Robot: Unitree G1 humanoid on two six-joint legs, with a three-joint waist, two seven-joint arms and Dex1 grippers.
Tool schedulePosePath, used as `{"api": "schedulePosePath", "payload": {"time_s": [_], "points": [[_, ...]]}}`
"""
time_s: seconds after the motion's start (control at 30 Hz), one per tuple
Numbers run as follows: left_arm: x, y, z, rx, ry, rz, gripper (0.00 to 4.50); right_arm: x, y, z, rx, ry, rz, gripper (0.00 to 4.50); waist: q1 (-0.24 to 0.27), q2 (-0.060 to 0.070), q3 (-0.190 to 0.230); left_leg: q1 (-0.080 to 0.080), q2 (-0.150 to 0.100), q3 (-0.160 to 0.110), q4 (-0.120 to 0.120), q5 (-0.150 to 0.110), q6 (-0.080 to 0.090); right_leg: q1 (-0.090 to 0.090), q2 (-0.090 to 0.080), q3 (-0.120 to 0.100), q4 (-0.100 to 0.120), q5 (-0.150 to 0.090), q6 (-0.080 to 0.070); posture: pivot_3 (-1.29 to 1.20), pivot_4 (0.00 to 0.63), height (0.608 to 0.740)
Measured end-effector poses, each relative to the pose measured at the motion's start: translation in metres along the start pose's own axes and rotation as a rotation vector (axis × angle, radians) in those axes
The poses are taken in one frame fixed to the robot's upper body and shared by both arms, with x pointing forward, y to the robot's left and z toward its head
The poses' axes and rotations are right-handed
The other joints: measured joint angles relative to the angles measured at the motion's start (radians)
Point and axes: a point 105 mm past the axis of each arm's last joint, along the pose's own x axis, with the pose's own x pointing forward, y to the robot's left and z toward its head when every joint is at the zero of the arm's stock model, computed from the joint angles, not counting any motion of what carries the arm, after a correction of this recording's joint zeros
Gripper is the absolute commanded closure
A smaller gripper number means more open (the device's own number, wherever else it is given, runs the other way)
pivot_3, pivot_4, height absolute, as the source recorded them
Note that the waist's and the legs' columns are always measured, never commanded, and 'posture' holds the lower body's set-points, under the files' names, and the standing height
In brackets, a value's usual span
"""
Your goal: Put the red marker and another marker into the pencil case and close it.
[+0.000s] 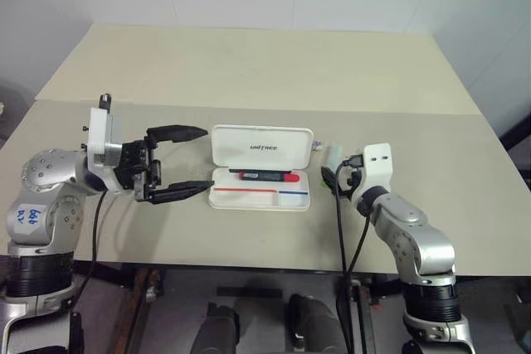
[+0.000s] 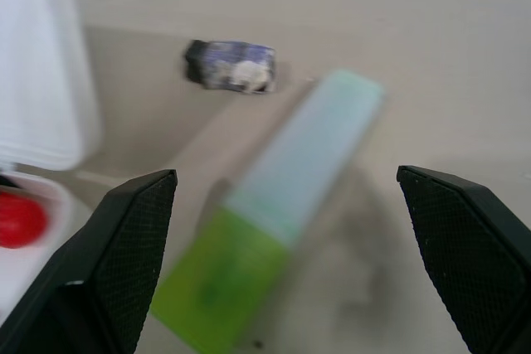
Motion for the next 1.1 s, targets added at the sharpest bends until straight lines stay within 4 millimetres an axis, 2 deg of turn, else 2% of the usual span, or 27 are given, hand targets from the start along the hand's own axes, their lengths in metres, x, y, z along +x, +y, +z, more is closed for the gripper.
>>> {"api": "schedulePosePath", "payload": {"time_s": [0.17, 0.4, 0.53, 0.57, 0.73, 0.8, 1.1], "points": [[0.005, 0.001, 0.004, 0.024, -0.014, -0.012, 0.02, 0.007, 0.003, -0.010, -0.019, 0.050, 0.013, 0.00, -0.005, 0.000, 0.000, 0.000, 0.000, 0.000, -0.001, 0.000, 0.000, -0.001, 0.000, 0.000, 0.000, 0.000, 0.000, 0.00, 0.150, 0.740], [0.006, 0.001, 0.005, 0.029, -0.015, -0.013, 0.02, 0.013, 0.004, -0.010, -0.033, 0.069, -0.020, 0.00, -0.015, 0.000, 0.000, 0.000, 0.000, 0.000, 0.001, 0.000, 0.000, 0.000, 0.000, 0.000, 0.001, 0.000, 0.000, 0.00, 0.150, 0.740], [0.006, 0.000, 0.007, 0.031, -0.018, -0.014, 0.00, 0.015, 0.003, -0.010, -0.063, 0.091, -0.029, 0.87, -0.018, -0.001, 0.000, 0.001, 0.000, 0.000, 0.001, 0.000, 0.000, 0.000, 0.000, 0.001, 0.002, 0.000, 0.000, 0.00, 0.150, 0.740], [0.006, 0.000, 0.007, 0.032, -0.018, -0.014, 0.00, 0.015, 0.004, -0.010, -0.066, 0.094, -0.024, 1.32, -0.017, -0.001, 0.000, 0.001, 0.000, 0.000, 0.001, 0.000, 0.000, 0.000, 0.000, 0.000, 0.002, 0.000, 0.000, 0.00, 0.150, 0.740], [0.006, 0.001, 0.007, 0.028, -0.019, -0.004, 0.00, 0.017, 0.010, -0.009, -0.076, 0.112, -0.004, 2.89, -0.016, -0.001, -0.001, 0.001, -0.001, 0.000, 0.002, 0.000, 0.000, 0.001, -0.001, 0.000, 0.002, 0.000, 0.000, 0.00, 0.150, 0.740], [0.006, 0.001, 0.007, 0.029, -0.019, -0.001, 0.00, 0.017, 0.011, -0.009, -0.078, 0.117, -0.002, 3.38, -0.014, -0.001, -0.001, 0.001, -0.001, -0.001, 0.002, 0.000, 0.000, 0.001, -0.001, 0.000, 0.002, 0.000, 0.001, 0.00, 0.150, 0.740], [0.005, 0.000, 0.006, 0.025, -0.017, 0.006, 0.00, 0.021, 0.005, -0.005, -0.099, 0.102, -0.002, 3.37, -0.014, -0.001, -0.001, 0.000, -0.001, 0.000, 0.003, 0.001, 0.001, 0.002, -0.001, 0.001, 0.000, 0.001, 0.001, 0.00, 0.150, 0.740]]}}
